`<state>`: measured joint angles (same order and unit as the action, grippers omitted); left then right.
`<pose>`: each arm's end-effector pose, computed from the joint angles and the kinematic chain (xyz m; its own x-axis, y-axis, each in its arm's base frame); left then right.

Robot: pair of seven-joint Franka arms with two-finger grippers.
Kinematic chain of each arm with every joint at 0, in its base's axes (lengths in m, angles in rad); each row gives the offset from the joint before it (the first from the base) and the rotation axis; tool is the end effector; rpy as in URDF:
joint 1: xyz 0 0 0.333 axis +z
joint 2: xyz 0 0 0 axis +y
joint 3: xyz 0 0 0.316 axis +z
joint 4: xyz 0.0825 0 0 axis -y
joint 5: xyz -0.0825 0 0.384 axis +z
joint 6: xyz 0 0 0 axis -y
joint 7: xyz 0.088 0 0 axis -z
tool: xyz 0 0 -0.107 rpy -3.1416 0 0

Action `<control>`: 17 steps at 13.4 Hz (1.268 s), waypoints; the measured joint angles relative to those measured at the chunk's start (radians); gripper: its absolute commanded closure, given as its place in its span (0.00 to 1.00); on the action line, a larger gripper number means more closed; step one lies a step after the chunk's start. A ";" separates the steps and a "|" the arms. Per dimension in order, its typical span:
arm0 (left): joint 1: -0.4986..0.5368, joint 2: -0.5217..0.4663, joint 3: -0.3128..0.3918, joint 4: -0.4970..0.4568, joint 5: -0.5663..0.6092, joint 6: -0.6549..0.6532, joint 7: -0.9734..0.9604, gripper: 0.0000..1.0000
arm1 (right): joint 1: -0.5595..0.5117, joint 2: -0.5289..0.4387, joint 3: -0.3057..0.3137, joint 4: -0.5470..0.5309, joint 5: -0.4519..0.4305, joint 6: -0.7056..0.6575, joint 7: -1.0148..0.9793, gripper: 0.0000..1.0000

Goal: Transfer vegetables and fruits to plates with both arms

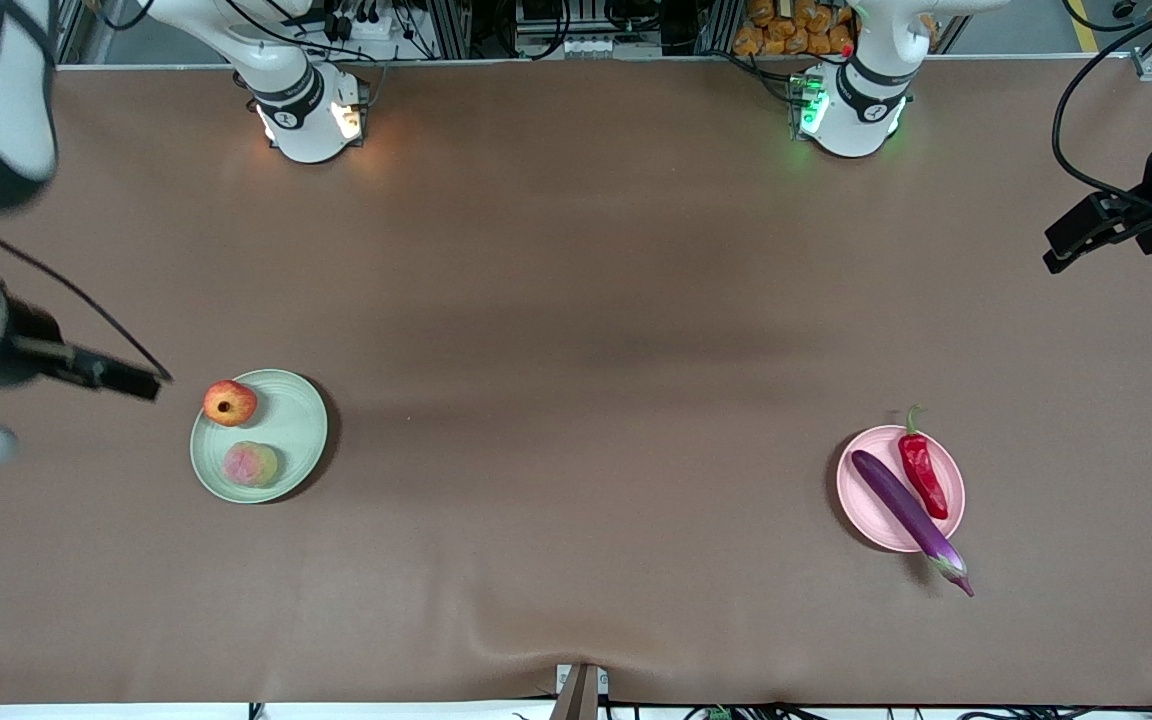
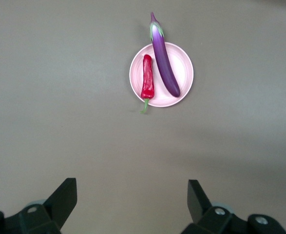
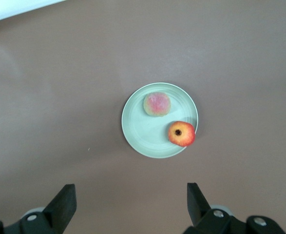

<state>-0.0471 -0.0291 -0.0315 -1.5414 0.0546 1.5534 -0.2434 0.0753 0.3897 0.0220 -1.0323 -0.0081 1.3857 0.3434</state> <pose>0.5429 -0.0371 0.6529 0.9849 0.1647 0.0532 0.1671 -0.9850 -0.0438 0.6453 0.0585 0.6224 0.9686 -0.2464 -0.0342 -0.2462 -0.9692 0.0119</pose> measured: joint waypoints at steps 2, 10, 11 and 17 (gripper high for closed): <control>-0.001 -0.001 0.000 0.000 0.000 -0.021 0.009 0.00 | 0.005 -0.056 0.000 -0.005 -0.004 -0.071 -0.003 0.00; -0.003 -0.005 -0.008 0.023 -0.073 -0.084 0.009 0.00 | -0.022 -0.316 -0.017 -0.400 -0.020 0.082 -0.189 0.00; -0.003 -0.007 -0.005 0.038 -0.073 -0.097 0.009 0.00 | -0.026 -0.346 -0.017 -0.451 -0.020 0.108 -0.206 0.00; -0.004 -0.007 -0.007 0.055 -0.071 -0.137 0.011 0.00 | -0.122 -0.384 -0.022 -0.510 -0.019 0.117 -0.397 0.00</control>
<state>-0.0516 -0.0364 -0.0385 -1.4860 -0.0161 1.4169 -0.2329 -0.0467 0.0059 -0.0001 -1.5427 -0.0267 1.5029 -0.0537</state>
